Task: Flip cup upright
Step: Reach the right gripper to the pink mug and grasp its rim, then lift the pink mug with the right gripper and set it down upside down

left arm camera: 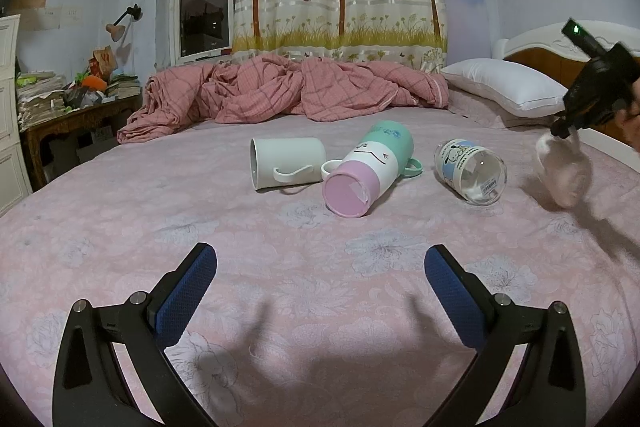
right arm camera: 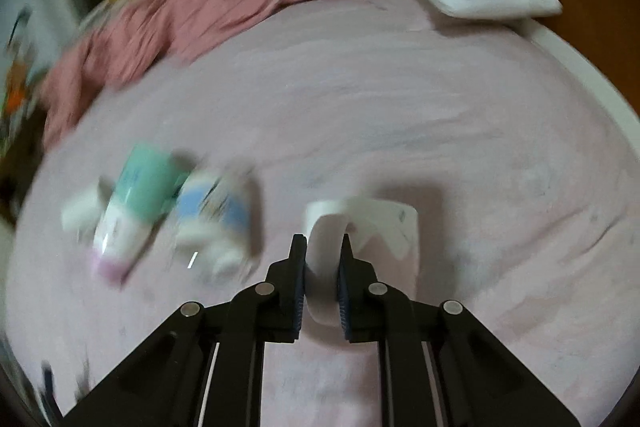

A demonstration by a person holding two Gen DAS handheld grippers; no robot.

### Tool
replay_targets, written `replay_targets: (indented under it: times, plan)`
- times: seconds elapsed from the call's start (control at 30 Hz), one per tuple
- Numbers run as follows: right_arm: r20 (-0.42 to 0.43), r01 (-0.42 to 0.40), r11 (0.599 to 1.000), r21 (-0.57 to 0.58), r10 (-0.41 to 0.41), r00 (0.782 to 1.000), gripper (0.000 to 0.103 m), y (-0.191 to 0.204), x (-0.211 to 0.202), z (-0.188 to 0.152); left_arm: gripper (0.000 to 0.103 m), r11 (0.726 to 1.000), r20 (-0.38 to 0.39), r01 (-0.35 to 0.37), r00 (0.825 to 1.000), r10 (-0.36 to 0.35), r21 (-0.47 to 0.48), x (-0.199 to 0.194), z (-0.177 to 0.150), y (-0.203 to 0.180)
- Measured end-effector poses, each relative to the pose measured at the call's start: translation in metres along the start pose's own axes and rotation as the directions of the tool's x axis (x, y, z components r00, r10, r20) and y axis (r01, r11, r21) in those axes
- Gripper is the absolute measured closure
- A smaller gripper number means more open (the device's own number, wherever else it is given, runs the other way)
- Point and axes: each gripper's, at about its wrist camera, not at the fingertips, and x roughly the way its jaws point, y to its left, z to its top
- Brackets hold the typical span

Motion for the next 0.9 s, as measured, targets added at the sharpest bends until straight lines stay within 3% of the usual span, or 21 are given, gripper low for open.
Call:
replay_targets:
  times: [0.17,0.33,0.57,0.6,0.67,0.7,0.77,0.9]
  plan:
    - [-0.091,-0.062,0.971,-0.229,0.041,0.995,0.088,0.070,-0.043,-0.050,0.000,1.000,0.001,0.000,1.000,0.000,-0.001,0.000,0.000,0.000]
    - [-0.109,-0.155,0.935,-0.318,0.126,0.986,0.088,0.126,-0.067,-0.079,0.000,1.000,0.001,0.001,1.000,-0.001,-0.002,0.000,0.000,0.000]
    - [-0.035,-0.089,0.921,-0.380,0.081,0.996,0.087,0.154,-0.061,-0.110,0.000,1.000,0.002,0.001,1.000,-0.001,0.000,0.001,-0.001,0.000]
    - [-0.017,-0.077,0.921,-0.382,0.076,0.997,0.083,0.155,-0.056,-0.111,0.000,1.000,0.004,0.001,1.000,-0.001,-0.001,0.000,-0.001,0.000]
    - [0.009,-0.074,0.924,-0.374,0.084,0.996,0.066,0.154,-0.055,-0.119,0.000,1.000,0.003,0.002,1.000,-0.002,-0.003,0.001,0.001,0.003]
    - [0.014,-0.074,0.928,-0.365,0.085,0.996,0.044,0.149,-0.052,-0.120,0.000,1.000,-0.002,0.002,1.000,-0.002,-0.003,0.002,0.001,0.003]
    - [0.055,-0.065,0.942,-0.328,0.088,0.995,0.025,0.139,-0.050,-0.125,0.000,1.000,-0.009,0.003,1.000,-0.003,-0.006,0.002,0.002,0.006]
    - [0.087,-0.084,0.955,-0.285,0.113,0.990,0.022,0.124,-0.052,-0.139,0.000,1.000,-0.017,0.006,1.000,-0.006,-0.010,0.000,0.006,0.011]
